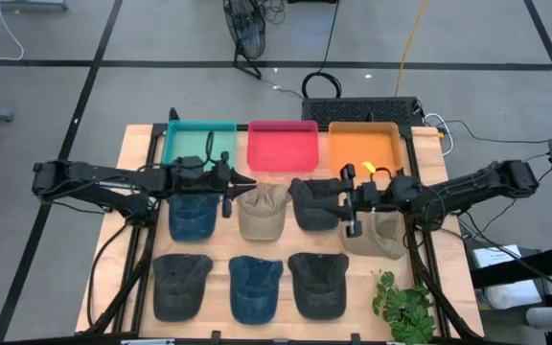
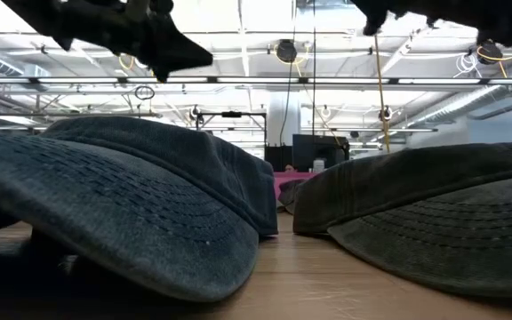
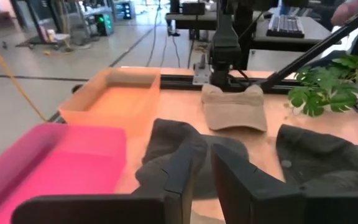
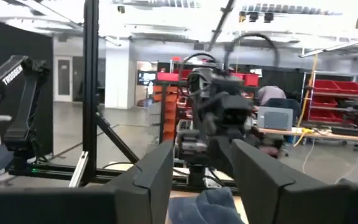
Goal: Pick & Place hat
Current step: Put the bottom blue cap into the red bin
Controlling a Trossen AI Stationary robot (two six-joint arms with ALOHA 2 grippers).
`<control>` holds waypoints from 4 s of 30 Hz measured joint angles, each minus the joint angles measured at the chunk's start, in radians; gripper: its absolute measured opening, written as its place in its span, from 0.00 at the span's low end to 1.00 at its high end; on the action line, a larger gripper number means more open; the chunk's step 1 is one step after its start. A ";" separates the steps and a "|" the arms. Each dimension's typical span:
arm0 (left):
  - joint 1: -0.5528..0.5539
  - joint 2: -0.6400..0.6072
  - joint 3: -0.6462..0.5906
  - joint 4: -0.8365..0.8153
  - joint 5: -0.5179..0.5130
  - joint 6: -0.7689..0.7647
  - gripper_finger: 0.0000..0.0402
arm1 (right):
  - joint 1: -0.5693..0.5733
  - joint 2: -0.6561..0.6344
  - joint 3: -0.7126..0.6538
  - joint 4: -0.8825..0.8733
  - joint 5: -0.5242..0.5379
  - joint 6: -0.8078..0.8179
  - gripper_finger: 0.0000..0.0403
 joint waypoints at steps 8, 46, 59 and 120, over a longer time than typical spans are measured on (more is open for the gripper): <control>0.022 0.046 0.000 0.087 0.097 -0.043 0.17 | 0.008 0.158 0.118 -0.109 0.002 -0.029 0.39; -0.134 -0.235 0.001 -0.224 -0.376 0.150 0.17 | -0.046 0.104 0.120 -0.360 -0.030 0.128 0.37; -0.150 -0.258 0.001 -0.065 0.065 0.091 0.17 | -0.072 0.105 0.120 -0.655 0.190 0.133 0.36; -0.735 0.278 0.148 -0.145 -0.201 -0.191 0.46 | 0.029 0.147 0.119 -0.260 0.158 -0.002 0.35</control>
